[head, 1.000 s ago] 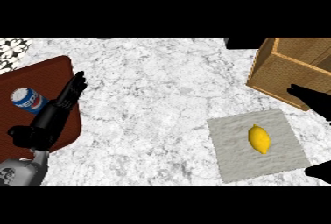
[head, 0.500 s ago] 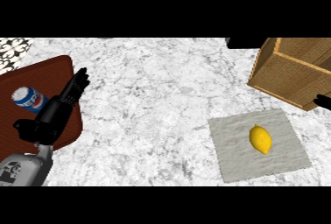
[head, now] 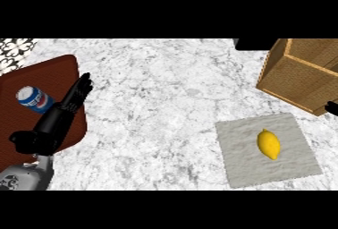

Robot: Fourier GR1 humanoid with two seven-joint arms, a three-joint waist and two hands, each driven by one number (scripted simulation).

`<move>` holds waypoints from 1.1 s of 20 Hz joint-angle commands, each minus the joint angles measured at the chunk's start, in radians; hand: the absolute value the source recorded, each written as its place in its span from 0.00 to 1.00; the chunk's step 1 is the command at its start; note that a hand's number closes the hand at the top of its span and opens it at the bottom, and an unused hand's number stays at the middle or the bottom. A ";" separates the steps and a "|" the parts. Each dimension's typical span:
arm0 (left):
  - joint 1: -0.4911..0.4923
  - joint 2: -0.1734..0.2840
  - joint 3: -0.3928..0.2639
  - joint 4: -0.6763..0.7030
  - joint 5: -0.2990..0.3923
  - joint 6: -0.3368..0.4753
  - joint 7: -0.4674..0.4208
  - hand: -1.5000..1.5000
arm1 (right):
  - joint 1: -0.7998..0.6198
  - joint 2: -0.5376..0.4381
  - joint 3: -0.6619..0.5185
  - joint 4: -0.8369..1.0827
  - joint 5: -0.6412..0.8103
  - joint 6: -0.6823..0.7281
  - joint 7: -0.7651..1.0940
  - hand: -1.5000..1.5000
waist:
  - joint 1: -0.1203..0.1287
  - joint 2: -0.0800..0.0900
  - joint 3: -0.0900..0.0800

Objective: Pick the lemon from the placemat and place it in the basket

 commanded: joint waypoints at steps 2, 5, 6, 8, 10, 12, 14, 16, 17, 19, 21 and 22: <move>-0.028 -0.015 0.033 -0.008 0.008 -0.029 0.025 0.50 | 0.024 0.145 0.065 0.088 0.155 -0.063 -0.129 0.00 | 0.001 0.001 0.000; 0.028 -0.049 0.009 0.027 -0.040 -0.034 -0.049 0.50 | -0.032 0.225 0.128 0.145 0.238 -0.106 -0.130 0.00 | 0.006 0.002 0.000; 0.041 -0.024 0.026 0.028 -0.031 -0.054 -0.060 0.50 | -0.046 0.222 0.121 0.267 0.281 -0.139 -0.243 0.00 | 0.011 0.003 0.001; 0.044 -0.019 0.061 -0.029 -0.020 -0.065 -0.003 0.50 | -0.027 0.252 0.136 0.256 0.334 -0.134 -0.251 0.00 | 0.006 0.001 0.000; -0.026 -0.042 0.060 0.064 -0.035 -0.075 -0.031 0.50 | -0.048 0.280 0.158 0.360 0.405 -0.206 -0.347 0.00 | 0.003 0.003 0.000; -0.030 -0.059 0.064 0.062 -0.061 -0.073 -0.019 0.50 | -0.098 0.338 0.198 0.360 0.457 -0.207 -0.271 0.00 | 0.004 0.002 0.000; -0.010 -0.082 0.084 0.048 -0.072 -0.093 -0.034 0.50 | -0.098 0.345 0.150 0.379 0.458 -0.163 -0.310 0.00 | 0.003 0.001 0.000; 0.000 -0.096 0.086 0.031 -0.082 -0.077 -0.026 0.50 | -0.087 0.355 0.128 0.457 0.483 -0.223 -0.399 0.00 | 0.003 0.001 0.000; -0.008 -0.090 0.096 0.010 -0.086 -0.100 0.006 0.50 | -0.109 0.388 0.142 0.442 0.502 -0.205 -0.365 0.00 | 0.004 0.001 0.000; 0.047 -0.078 0.117 -0.032 -0.047 -0.142 -0.006 0.50 | -0.132 0.355 0.100 0.423 0.477 -0.160 -0.384 0.00 | 0.005 0.001 0.000; -0.042 -0.094 0.131 -0.010 -0.056 -0.128 0.071 0.50 | -0.055 0.402 0.131 0.412 0.516 -0.205 -0.435 0.00 | 0.000 0.001 0.000; -0.036 -0.105 0.117 0.010 -0.088 -0.133 0.041 0.50 | -0.138 0.415 0.134 0.402 0.507 -0.151 -0.372 0.00 | 0.002 0.001 0.000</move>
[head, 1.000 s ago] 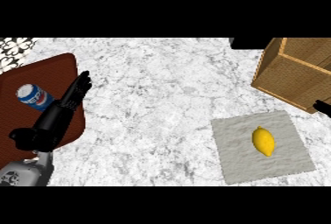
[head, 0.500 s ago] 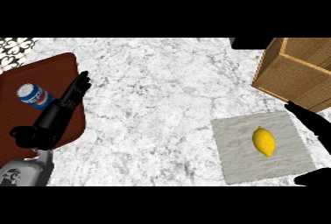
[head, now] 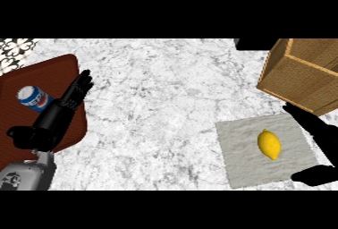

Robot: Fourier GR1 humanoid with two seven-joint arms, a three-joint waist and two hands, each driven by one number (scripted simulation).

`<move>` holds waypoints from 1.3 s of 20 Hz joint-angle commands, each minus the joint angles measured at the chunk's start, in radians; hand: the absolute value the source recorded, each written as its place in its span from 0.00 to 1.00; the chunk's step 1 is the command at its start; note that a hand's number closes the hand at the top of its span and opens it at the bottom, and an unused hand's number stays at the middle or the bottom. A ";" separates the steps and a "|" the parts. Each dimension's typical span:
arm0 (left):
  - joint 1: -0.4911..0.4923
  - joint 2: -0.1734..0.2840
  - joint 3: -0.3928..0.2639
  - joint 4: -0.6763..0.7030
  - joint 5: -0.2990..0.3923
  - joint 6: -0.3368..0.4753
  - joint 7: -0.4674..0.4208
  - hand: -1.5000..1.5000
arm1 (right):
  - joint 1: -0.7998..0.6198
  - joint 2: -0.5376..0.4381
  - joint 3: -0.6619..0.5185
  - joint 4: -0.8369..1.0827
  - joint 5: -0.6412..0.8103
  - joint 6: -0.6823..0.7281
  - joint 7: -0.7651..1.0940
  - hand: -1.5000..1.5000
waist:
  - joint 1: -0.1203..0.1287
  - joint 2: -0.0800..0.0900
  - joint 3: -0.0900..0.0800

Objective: Pick the lemon from the placemat and place it in the basket

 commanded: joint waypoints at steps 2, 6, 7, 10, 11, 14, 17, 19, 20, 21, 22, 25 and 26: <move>0.037 -0.022 0.020 -0.029 -0.021 -0.023 -0.004 0.50 | -0.024 0.057 -0.010 -0.001 0.008 0.025 -0.038 0.00 | 0.002 0.000 0.000; 0.030 -0.051 0.028 0.019 -0.065 -0.031 -0.040 0.50 | 0.054 0.090 0.000 -0.086 0.061 0.050 -0.021 0.00 | -0.002 -0.001 0.000; 0.003 -0.036 0.060 0.007 -0.044 -0.057 0.002 0.50 | 0.023 0.105 -0.008 -0.068 0.073 0.064 0.000 0.00 | -0.001 0.000 0.000; -0.022 -0.050 0.056 0.008 -0.065 -0.039 0.020 0.50 | -0.045 0.125 0.020 -0.035 0.128 0.071 0.056 0.00 | 0.002 0.000 0.000; 0.004 -0.030 0.088 0.079 -0.043 -0.086 -0.074 0.50 | 0.047 0.105 -0.016 -0.107 0.119 0.073 0.043 0.00 | -0.003 0.000 -0.001; 0.035 -0.074 0.047 -0.030 -0.097 -0.044 -0.010 0.50 | 0.013 0.099 -0.030 -0.058 0.156 0.084 0.008 0.00 | 0.000 -0.001 0.000; -0.001 -0.100 0.045 0.001 -0.095 -0.049 0.012 0.50 | -0.048 0.119 -0.008 0.009 0.204 0.088 0.020 0.00 | 0.000 0.000 0.000; 0.013 -0.052 0.103 0.002 -0.057 -0.109 -0.005 0.50 | -0.027 0.141 -0.005 0.099 0.231 0.011 -0.078 0.00 | 0.001 0.000 0.000; 0.064 -0.097 0.060 0.002 -0.113 -0.072 -0.093 0.50 | -0.025 0.109 -0.041 -0.005 0.194 0.104 -0.024 0.00 | 0.000 0.000 -0.001; -0.034 -0.090 0.077 0.064 -0.095 -0.079 -0.033 0.50 | -0.048 0.174 0.034 0.114 0.272 0.004 -0.044 0.00 | 0.000 0.001 0.000; -0.004 -0.056 0.122 0.116 -0.082 -0.109 -0.117 0.50 | -0.047 0.180 0.034 0.136 0.293 -0.030 -0.051 0.00 | 0.001 0.001 0.000; -0.017 -0.111 0.073 0.050 -0.119 -0.078 -0.025 0.50 | -0.085 0.167 -0.014 0.179 0.286 0.003 -0.068 0.00 | 0.001 0.000 0.000; -0.032 -0.090 0.107 0.065 -0.109 -0.100 -0.044 0.50 | -0.062 0.203 0.001 0.117 0.297 0.016 -0.014 0.00 | -0.001 0.000 0.000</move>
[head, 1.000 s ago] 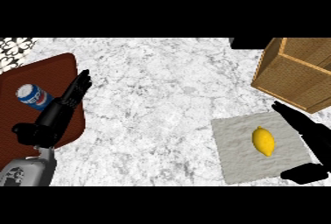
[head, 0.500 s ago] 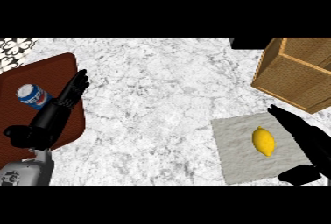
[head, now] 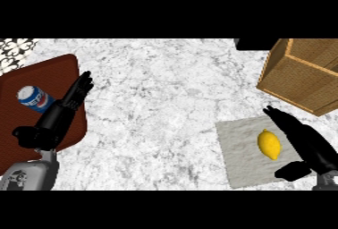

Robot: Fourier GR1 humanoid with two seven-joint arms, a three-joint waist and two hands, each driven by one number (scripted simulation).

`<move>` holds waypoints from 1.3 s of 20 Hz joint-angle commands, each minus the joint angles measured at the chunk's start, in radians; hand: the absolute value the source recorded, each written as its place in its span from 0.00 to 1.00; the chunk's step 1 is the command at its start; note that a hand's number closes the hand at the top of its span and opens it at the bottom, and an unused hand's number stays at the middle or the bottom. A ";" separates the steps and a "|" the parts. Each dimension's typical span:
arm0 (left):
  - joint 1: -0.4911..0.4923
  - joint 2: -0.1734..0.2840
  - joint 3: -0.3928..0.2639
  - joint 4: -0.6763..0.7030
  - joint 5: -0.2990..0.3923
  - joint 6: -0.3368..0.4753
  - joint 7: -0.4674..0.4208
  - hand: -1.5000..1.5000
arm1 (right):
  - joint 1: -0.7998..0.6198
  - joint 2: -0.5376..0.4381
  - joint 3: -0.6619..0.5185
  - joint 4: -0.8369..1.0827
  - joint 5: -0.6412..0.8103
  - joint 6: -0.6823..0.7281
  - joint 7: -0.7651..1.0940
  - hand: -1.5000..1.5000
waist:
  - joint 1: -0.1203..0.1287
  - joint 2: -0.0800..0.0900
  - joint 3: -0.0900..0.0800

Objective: Pick the lemon from the placemat and place it in the basket

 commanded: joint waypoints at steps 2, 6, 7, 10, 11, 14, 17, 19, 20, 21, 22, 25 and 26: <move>0.015 0.020 0.043 -0.062 0.043 -0.044 0.072 0.50 | -0.040 0.026 -0.001 0.090 0.057 -0.022 0.011 0.00 | 0.003 0.000 0.000; -0.028 -0.023 0.018 0.048 -0.034 -0.015 -0.017 0.50 | -0.029 0.059 0.011 0.094 0.096 -0.033 0.019 0.00 | -0.001 0.000 0.000; -0.025 -0.015 0.023 -0.017 -0.014 -0.021 0.036 0.50 | -0.020 0.062 0.026 0.115 0.115 -0.041 0.021 0.00 | 0.001 0.000 0.000; 0.011 -0.041 0.014 -0.045 -0.018 -0.014 0.033 0.50 | -0.067 0.099 0.029 0.192 0.130 -0.067 0.026 0.00 | 0.002 0.000 0.000; -0.029 -0.028 0.027 0.004 -0.014 -0.038 0.037 0.50 | -0.070 0.055 -0.011 0.212 0.114 -0.055 -0.024 0.00 | 0.000 0.000 0.000; -0.004 -0.017 0.040 -0.066 -0.004 -0.046 0.063 0.50 | -0.018 0.043 0.001 0.148 0.100 0.005 -0.032 0.00 | 0.000 -0.001 0.000; -0.024 -0.044 0.026 -0.011 -0.040 -0.015 0.035 0.50 | -0.069 0.061 0.019 0.285 0.132 -0.044 -0.080 0.00 | 0.000 0.000 0.000; -0.029 -0.046 0.038 0.039 -0.049 -0.012 -0.021 0.50 | -0.088 0.043 0.034 0.258 0.142 0.023 -0.054 1.00 | 0.000 0.000 0.000; 0.038 -0.022 0.037 -0.082 -0.014 -0.049 0.044 0.50 | -0.105 0.021 0.049 0.300 0.177 0.011 -0.066 1.00 | 0.007 0.000 0.000; -0.061 -0.010 0.072 0.060 -0.029 -0.042 -0.008 0.50 | -0.097 0.044 0.053 0.256 0.180 0.006 -0.048 1.00 | -0.001 0.000 0.000; -0.007 -0.030 0.043 0.006 -0.018 -0.058 0.023 0.50 | -0.047 0.037 0.035 0.291 0.162 -0.042 -0.120 1.00 | 0.000 0.000 0.000; -0.025 -0.027 0.058 -0.041 0.001 -0.058 0.073 0.50 | -0.034 0.058 0.048 0.235 0.185 -0.058 -0.089 1.00 | -0.001 -0.001 0.000; -0.039 -0.030 0.060 0.025 -0.013 -0.054 0.039 0.50 | -0.035 0.009 0.031 0.185 0.162 0.018 -0.107 1.00 | -0.003 -0.001 0.000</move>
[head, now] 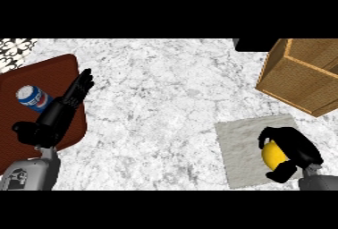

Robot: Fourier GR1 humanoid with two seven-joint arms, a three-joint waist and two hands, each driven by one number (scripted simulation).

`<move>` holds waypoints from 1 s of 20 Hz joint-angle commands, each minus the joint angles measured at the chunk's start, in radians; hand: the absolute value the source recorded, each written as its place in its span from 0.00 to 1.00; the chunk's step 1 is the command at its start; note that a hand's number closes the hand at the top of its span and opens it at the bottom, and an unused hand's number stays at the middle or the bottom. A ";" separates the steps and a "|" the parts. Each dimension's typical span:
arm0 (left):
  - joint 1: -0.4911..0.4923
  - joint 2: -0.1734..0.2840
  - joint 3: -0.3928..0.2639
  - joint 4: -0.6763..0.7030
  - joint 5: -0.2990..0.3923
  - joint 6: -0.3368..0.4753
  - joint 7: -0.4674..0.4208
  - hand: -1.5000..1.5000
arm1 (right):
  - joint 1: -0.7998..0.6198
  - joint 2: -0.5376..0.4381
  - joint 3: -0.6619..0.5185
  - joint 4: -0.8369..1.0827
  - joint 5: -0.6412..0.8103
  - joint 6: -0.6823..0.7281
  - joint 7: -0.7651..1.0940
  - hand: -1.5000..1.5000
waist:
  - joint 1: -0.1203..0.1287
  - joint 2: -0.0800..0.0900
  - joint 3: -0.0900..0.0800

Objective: Pick the lemon from the placemat and place it in the basket

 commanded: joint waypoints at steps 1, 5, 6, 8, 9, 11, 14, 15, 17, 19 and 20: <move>0.021 0.016 0.023 -0.018 0.012 -0.013 -0.008 0.50 | -0.017 0.012 0.060 0.065 0.079 -0.057 -0.027 1.00 | 0.005 0.006 0.010; 0.014 -0.030 -0.030 0.003 -0.051 0.027 -0.042 0.50 | -0.030 0.025 0.072 0.075 0.132 -0.160 -0.046 1.00 | 0.002 0.006 0.010; -0.001 -0.008 0.001 -0.021 -0.011 0.007 0.003 0.50 | 0.049 0.035 0.092 0.012 0.145 -0.188 -0.043 1.00 | -0.001 0.005 0.010; 0.062 -0.025 -0.027 -0.077 -0.032 0.016 0.003 0.50 | 0.026 0.043 0.078 0.009 0.140 -0.210 -0.048 1.00 | 0.002 0.004 0.010; -0.028 0.045 0.052 0.022 0.034 -0.046 -0.002 0.50 | -0.030 0.113 0.092 0.001 0.156 -0.159 0.067 1.00 | 0.000 0.006 0.009; 0.005 -0.010 -0.005 0.016 -0.028 0.008 -0.020 0.50 | -0.076 0.210 0.082 -0.008 0.183 -0.131 0.243 1.00 | 0.004 0.007 0.009; 0.014 -0.009 -0.010 -0.007 -0.018 -0.004 -0.018 0.50 | -0.132 0.330 0.095 -0.036 0.206 -0.120 0.500 1.00 | 0.017 0.006 0.009; 0.009 -0.012 -0.018 -0.025 -0.018 -0.005 0.006 0.50 | -0.166 0.332 0.103 -0.021 0.172 -0.131 0.542 1.00 | 0.023 0.006 0.010; 0.050 -0.009 0.004 -0.036 0.007 -0.014 -0.015 0.50 | -0.171 0.335 0.131 -0.006 0.102 -0.205 0.576 1.00 | 0.024 0.006 0.010; -0.023 -0.013 0.004 0.007 -0.007 0.002 -0.003 0.50 | -0.207 0.336 0.138 -0.056 -0.029 -0.211 0.601 1.00 | 0.014 0.008 0.011; 0.014 -0.005 -0.003 0.020 -0.020 -0.008 -0.040 0.50 | -0.200 0.337 0.184 -0.068 -0.089 -0.247 0.643 1.00 | 0.020 0.008 0.011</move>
